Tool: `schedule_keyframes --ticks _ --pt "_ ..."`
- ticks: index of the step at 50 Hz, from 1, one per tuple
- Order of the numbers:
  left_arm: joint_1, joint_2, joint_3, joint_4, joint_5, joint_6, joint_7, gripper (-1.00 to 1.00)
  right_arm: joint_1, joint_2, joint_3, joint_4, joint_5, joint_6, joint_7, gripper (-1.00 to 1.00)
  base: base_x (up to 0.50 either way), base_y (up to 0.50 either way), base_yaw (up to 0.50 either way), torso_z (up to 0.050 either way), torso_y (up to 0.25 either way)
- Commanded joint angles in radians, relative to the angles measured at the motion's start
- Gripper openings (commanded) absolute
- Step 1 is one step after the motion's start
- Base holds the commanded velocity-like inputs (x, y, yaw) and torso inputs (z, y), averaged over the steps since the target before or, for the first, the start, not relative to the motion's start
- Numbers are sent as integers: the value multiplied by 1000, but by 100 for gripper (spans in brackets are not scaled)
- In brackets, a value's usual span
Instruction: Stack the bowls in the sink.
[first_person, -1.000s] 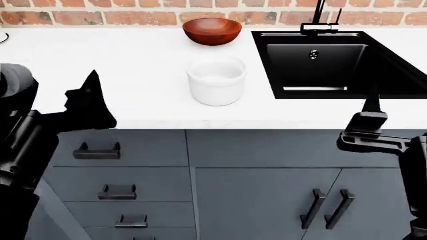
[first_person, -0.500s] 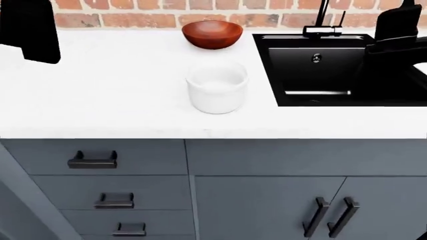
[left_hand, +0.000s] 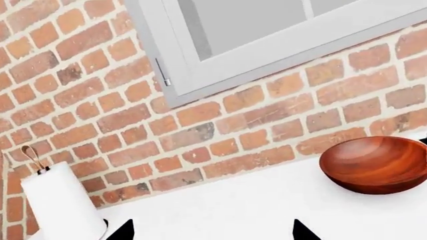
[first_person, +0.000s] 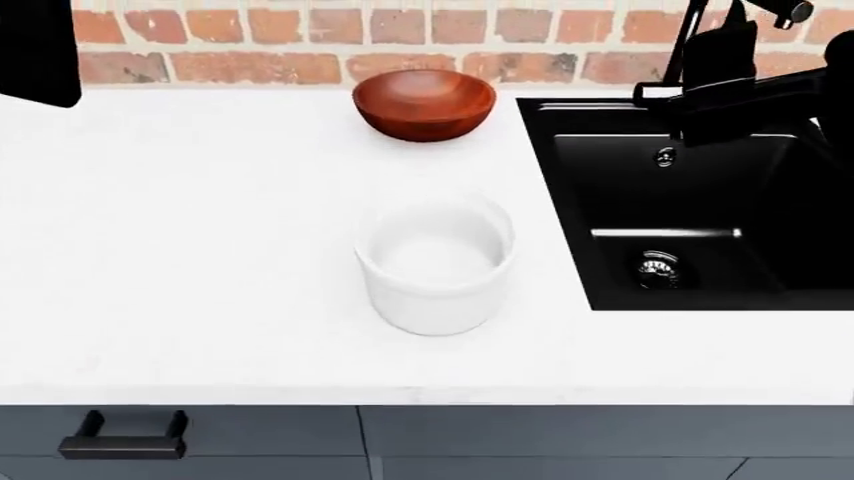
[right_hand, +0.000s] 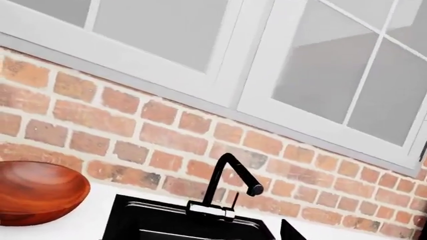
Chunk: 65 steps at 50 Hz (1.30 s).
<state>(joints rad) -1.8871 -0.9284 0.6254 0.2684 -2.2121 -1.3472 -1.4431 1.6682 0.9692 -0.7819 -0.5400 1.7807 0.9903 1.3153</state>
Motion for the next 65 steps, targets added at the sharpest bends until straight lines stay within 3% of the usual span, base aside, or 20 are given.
schedule_keyframes --ticks 1,44,58,65 --pt "-31 -12 32 -6 -13 -1 4 100 -43 -13 -1 0 -30 -48 -27 100 500 0 0 0 0" --pt "-84 -34 105 10 -29 30 16 100 -69 -33 -15 -1 -31 -66 -30 100 499 -22 0 0 1" --pt "-92 -40 112 11 -22 38 33 100 -40 -76 -26 23 -45 -55 -23 100 19 0 0 0 0" --pt "-85 -45 113 22 -25 53 41 100 25 -202 -40 115 -36 -58 -9 100 0 0 0 0 0"
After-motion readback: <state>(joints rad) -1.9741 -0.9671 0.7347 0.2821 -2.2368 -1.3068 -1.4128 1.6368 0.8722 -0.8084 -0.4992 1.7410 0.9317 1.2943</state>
